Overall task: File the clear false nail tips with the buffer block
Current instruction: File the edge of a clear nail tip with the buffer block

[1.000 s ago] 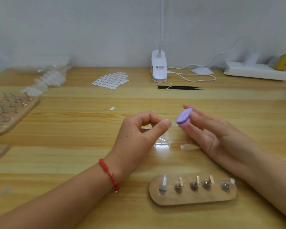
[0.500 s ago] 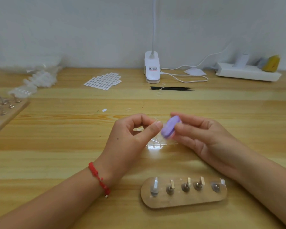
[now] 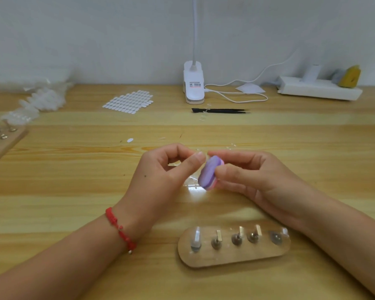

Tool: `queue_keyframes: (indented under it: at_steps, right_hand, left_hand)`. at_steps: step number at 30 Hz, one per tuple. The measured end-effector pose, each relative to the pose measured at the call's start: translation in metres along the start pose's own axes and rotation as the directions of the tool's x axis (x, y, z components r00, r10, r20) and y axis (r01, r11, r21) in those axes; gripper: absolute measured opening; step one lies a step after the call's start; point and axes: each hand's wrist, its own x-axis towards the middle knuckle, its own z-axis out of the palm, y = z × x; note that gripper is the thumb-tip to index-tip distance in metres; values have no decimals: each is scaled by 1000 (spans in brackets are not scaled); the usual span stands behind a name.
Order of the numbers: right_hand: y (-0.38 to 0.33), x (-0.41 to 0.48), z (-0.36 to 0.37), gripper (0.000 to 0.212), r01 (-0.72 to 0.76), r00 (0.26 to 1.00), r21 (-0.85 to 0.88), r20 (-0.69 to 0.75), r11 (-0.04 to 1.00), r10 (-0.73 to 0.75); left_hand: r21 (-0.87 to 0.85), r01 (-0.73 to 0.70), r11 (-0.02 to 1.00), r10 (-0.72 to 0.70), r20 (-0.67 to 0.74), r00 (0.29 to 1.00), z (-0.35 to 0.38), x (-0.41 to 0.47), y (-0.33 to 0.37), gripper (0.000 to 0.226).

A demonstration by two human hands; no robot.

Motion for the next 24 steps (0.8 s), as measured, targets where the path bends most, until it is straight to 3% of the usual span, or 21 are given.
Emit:
queue_keyframes:
  at_steps: [4,8,11,15,19,22,24]
  right_hand:
    - [-2,3,-5,24,25,997,140,-79,990,-14]
    - [1,1,1,26,22,999,25,-26,999,-21]
    - [-1,4,-6,23,36,995,227,-98,973,-14]
    - [1,2,0,24,10,1000,67,-29,998,-8]
    - [-4,3,-7,19,28,996,308,-87,951,-1]
    - [0,1,-2,25,5,999,57,-38,998,-3]
    - [1,3,-5,24,1,999,70,-35,998,1]
  left_hand:
    - [-1,8,1000,-8,17,1000,0,-1,-1,15]
    - [20,-4,1000,3,17,1000,0,0,0,17]
    - [-1,16,1000,-16,1,1000,0,0,-2,16]
    - [10,11,1000,-11,-3,1000,-1,1,-3,17]
    - [-1,27,1000,-27,3,1000,-1,1,-3,14]
    - [7,19,1000,-19,-4,1000,-2,1,-3,16]
    - [19,20,1000,-20,7,1000,-1,0,-3,16]
